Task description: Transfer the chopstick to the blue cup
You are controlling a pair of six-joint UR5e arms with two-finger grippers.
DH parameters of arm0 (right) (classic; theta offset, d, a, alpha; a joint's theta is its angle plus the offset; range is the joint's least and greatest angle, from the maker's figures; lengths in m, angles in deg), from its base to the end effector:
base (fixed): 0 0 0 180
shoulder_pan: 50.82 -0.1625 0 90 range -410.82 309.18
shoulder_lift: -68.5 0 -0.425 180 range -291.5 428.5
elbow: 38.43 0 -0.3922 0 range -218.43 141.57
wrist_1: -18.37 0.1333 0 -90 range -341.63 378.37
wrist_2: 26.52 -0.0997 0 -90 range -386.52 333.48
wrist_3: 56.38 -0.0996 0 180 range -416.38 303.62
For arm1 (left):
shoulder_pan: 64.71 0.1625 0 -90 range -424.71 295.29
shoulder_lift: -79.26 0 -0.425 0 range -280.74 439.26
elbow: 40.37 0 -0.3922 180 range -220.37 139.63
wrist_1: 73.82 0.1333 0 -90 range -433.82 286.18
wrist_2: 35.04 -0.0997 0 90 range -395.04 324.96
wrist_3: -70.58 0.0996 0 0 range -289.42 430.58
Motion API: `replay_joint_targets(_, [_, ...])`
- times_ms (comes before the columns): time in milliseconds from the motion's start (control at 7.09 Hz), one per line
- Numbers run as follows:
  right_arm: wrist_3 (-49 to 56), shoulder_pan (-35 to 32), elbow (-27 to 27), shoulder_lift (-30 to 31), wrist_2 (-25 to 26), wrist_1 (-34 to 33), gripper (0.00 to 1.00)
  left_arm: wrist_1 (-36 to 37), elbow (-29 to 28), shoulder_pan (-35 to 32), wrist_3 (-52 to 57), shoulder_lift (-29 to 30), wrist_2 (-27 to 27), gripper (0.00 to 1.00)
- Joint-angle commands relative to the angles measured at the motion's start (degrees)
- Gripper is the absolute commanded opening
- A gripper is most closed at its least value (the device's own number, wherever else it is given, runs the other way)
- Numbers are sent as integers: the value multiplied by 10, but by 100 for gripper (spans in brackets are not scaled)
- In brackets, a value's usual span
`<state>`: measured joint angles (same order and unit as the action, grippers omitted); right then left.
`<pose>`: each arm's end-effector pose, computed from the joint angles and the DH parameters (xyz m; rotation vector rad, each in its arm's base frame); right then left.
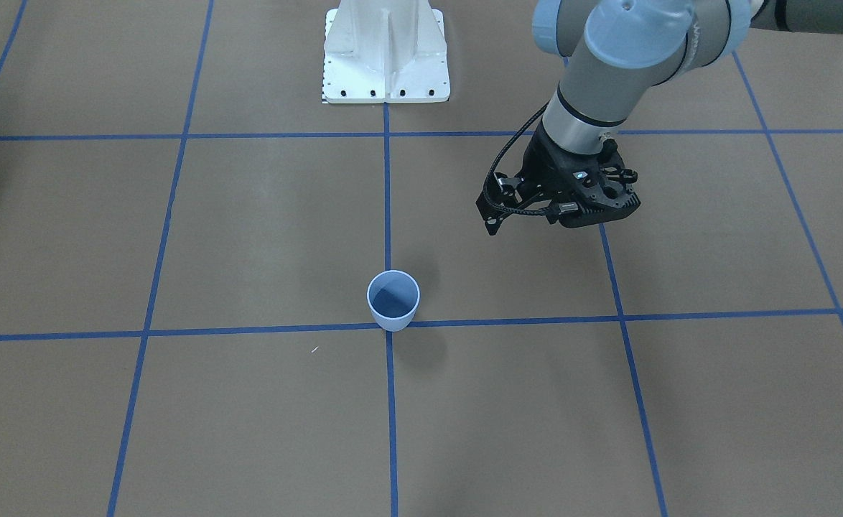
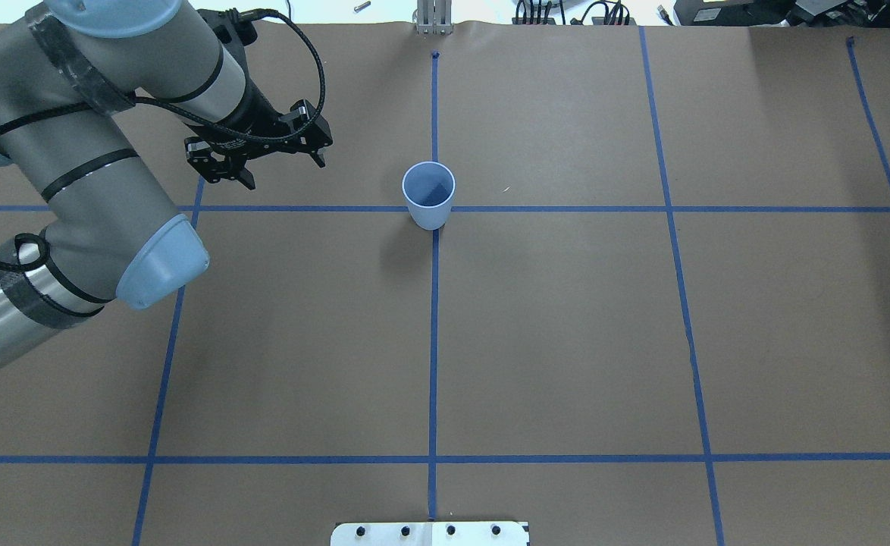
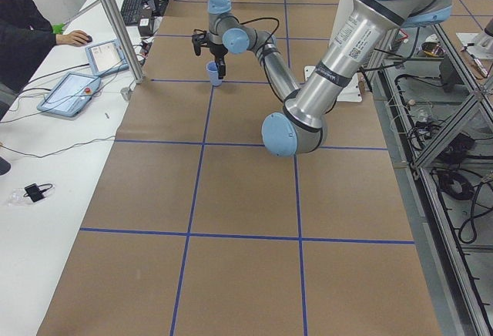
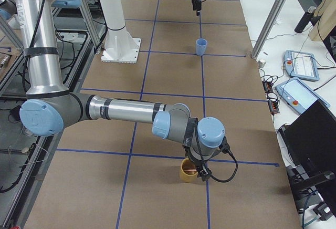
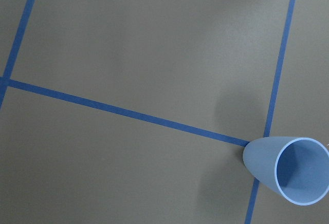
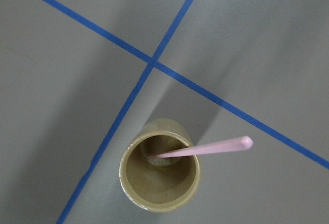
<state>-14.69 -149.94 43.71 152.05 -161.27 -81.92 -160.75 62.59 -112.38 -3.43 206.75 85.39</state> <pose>0.1453 -0.5065 0.6839 0.1604 -0.7933 -0.4577 0.3691 -0.5283 0.1821 0.0006 0.9510 -0.2914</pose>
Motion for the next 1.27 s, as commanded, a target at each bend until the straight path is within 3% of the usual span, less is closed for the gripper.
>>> replay_joint_targets(0, [-170, -12, -12, -3, -26, -3, 100, 0, 0, -6, 0, 0, 1, 98])
replay_joint_targets(423, [-318, -5, -20, -14, -25, -1, 100, 0, 0, -9, 0, 1, -1, 98])
replay_joint_targets(846, [-360, 13, -128, -71, -21, 59, 100, 0, 0, -11, 0, 1, -3, 98])
replay_joint_targets(1128, [-394, 17, -125, -70, -22, 62, 100, -1, 0, -11, 1, 0, -4, 98])
